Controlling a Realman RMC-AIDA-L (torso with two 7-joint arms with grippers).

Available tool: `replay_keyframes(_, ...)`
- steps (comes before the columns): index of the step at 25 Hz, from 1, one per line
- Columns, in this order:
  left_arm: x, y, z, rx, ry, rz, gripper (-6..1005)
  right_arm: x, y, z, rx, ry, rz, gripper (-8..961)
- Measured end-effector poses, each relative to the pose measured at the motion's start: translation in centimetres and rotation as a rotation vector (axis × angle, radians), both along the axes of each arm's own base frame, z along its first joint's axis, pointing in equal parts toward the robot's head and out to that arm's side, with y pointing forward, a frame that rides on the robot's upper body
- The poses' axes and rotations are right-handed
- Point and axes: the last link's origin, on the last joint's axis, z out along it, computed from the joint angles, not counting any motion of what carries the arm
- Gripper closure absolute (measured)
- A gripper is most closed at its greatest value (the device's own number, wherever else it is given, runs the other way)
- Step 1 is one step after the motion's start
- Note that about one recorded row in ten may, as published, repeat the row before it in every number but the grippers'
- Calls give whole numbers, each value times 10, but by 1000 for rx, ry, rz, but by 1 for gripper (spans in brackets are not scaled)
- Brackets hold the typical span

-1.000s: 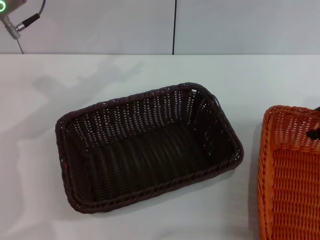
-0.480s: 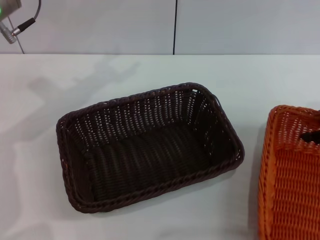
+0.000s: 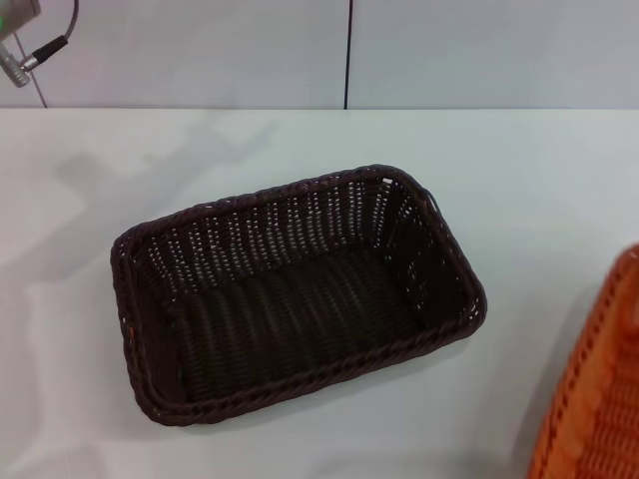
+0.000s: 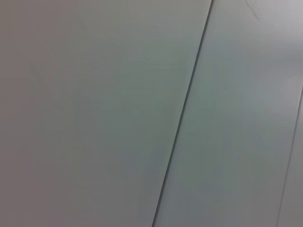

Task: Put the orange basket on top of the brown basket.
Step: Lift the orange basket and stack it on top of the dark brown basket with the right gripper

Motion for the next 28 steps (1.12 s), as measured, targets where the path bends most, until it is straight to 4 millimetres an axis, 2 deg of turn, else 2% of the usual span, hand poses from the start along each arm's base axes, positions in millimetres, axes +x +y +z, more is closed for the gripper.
replay_keyframes(1, -1, 0, 0, 1, 0, 3, 139, 7, -9, 5, -19, -4, -35, 788)
replay_keyframes(4, -3, 0, 1, 7, 1, 7, 139, 12, -16, 10, -13, 13, -66, 796)
replay_keyframes(8, -4, 0, 2, 16, 1, 8, 139, 14, -30, 24, 39, 134, -93, 808)
replay_keyframes(16, -3, 3, 6, 35, 0, 9, 139, 13, -57, 64, 263, 414, -23, 806)
replay_keyframes(20, -6, 3, 13, 58, -2, 18, 140, 12, -64, 73, 360, 523, 6, 798)
replay_keyframes(21, -6, 4, 14, 62, 2, 17, 140, 12, -65, 74, 432, 608, 20, 796)
replay_keyframes(22, -6, 4, 14, 62, 2, 17, 140, 12, -65, 74, 432, 608, 20, 794)
replay_keyframes(24, -7, 4, 14, 63, 4, 18, 140, 10, -64, 72, 506, 715, 25, 790)
replay_keyframes(26, -7, 4, 14, 63, 4, 18, 140, 3, -61, 61, 583, 871, 47, 786)
replay_keyframes(28, -7, 4, 14, 63, 4, 18, 140, 0, -59, 54, 597, 907, 50, 783)
